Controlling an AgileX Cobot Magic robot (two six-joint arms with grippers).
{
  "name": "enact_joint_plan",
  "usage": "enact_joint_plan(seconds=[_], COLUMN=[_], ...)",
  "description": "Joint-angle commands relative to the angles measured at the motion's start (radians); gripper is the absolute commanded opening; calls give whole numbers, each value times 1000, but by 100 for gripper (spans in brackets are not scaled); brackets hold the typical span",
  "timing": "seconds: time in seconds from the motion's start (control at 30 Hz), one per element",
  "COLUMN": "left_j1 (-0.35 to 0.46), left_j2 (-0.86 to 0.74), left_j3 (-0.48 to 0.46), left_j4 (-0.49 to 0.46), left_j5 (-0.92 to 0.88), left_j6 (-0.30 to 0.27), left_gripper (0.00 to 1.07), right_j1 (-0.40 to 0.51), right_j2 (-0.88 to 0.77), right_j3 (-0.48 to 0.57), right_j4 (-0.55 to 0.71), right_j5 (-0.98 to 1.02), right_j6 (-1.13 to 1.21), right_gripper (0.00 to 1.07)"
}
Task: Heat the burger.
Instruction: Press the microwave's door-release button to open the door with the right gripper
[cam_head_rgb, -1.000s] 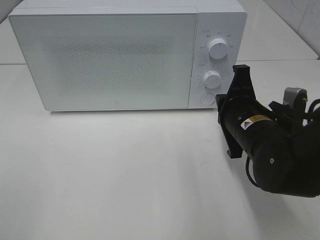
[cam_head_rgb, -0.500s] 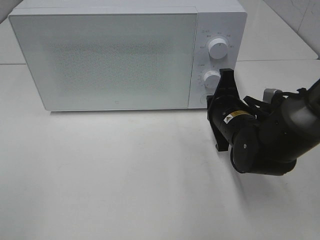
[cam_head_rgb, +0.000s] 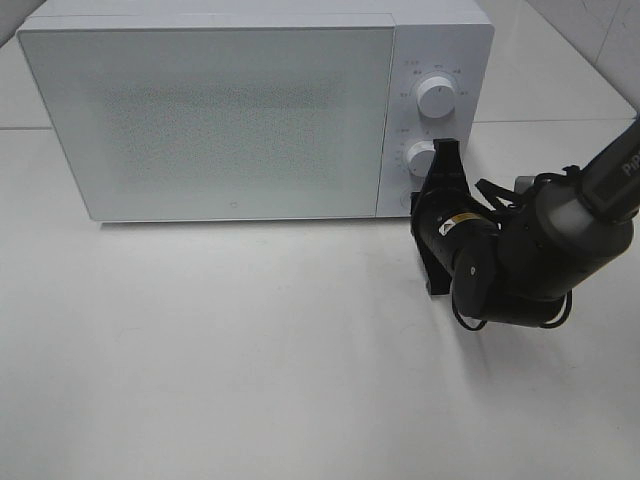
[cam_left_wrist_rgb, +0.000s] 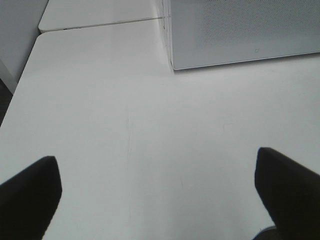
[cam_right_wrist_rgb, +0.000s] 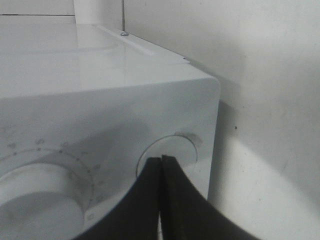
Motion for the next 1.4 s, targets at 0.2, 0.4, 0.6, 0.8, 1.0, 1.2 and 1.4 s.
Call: enact_joint_plan(seconds=[0.2, 0.4, 0.6, 0.8, 1.0, 1.2, 1.4], left_j1=[-5, -5, -5, -5, -5, -5, -5], left_j2=[-5, -5, -5, -5, -5, -5, -5], left_j3=[2, 2, 2, 2, 2, 2, 2], left_j4=[-3, -3, -3, -3, -3, -3, -3], left_j5=[-14, -14, -14, -14, -14, -14, -14], left_j6=[-2, -4, -4, -4, -4, -4, -4], left_gripper=[98, 98, 98, 98, 98, 98, 98], right_j1=[-18, -18, -18, -18, -18, -18, -14], right_j2=[26, 37, 49, 64, 75, 76, 45], right_j3=[-45, -71, -116, -171, -239, -246, -206], right_j4=[-2, 37, 51, 63, 66, 74, 76], right_j5=[10, 12, -40, -127, -134, -132, -51], right_j6=[-6, -8, -24, -23, -31, -72, -95], right_gripper=[0, 0, 0, 0, 0, 0, 0])
